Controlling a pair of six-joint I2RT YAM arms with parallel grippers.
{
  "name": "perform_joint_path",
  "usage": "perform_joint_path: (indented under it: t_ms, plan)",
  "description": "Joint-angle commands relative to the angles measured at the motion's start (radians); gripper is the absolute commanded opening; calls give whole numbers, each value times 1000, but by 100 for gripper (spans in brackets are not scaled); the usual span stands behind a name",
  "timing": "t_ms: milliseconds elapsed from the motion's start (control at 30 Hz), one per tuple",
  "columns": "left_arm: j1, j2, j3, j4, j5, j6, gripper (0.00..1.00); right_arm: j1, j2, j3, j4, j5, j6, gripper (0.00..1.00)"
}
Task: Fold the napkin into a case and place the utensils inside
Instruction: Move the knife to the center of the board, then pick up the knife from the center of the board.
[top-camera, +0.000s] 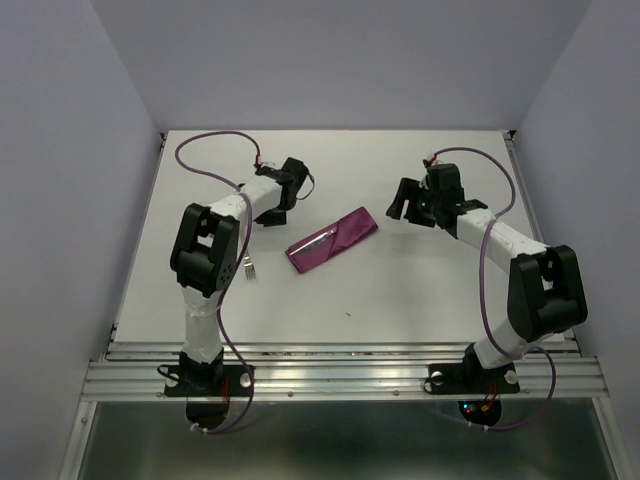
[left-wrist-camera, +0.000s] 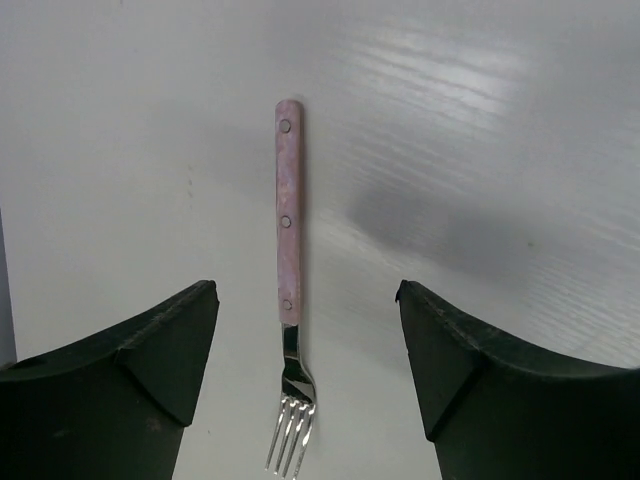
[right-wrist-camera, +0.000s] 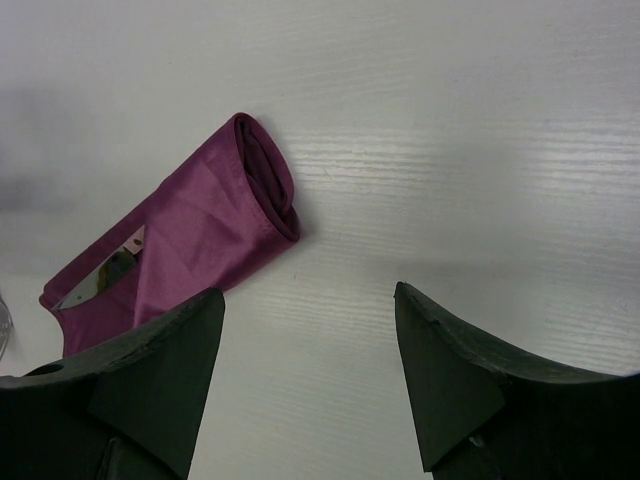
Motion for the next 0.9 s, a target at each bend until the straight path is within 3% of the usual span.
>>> perform_joint_path:
  t_ms: [0, 67, 133, 167, 233, 300, 333, 467, 533, 733, 867]
  plan:
    - [7, -132, 69, 18, 38, 31, 84, -4, -5, 18, 13, -2, 0, 74]
    - [39, -178, 44, 64, 93, 32, 76, -4, -4, 20, 15, -5, 0, 74]
    - [94, -222, -25, 116, 177, 28, 55, -4, -1, 21, 13, -9, 1, 74]
    - [110, -236, -52, 133, 200, 22, 50, -4, -2, 21, 13, -11, 1, 74]
    - [133, -284, -140, 157, 245, -3, 50, -4, 1, 23, 13, -13, 0, 74]
    - [156, -307, -195, 200, 281, -14, 59, -4, 2, 23, 15, -17, 1, 74]
    - [160, -318, -242, 228, 327, -23, 69, -4, 7, 24, 18, -20, 3, 74]
    - [170, -307, -332, 297, 427, -32, 75, -4, 12, 28, 19, -26, 6, 74]
    - [179, -299, -376, 320, 456, -41, 74, -4, 9, 26, 19, -25, 4, 74]
    - [211, -263, -442, 392, 467, -52, 48, -4, 7, 24, 19, -22, 3, 75]
    - [220, -220, -427, 404, 456, -37, 44, -4, 12, 24, 19, -23, 4, 75]
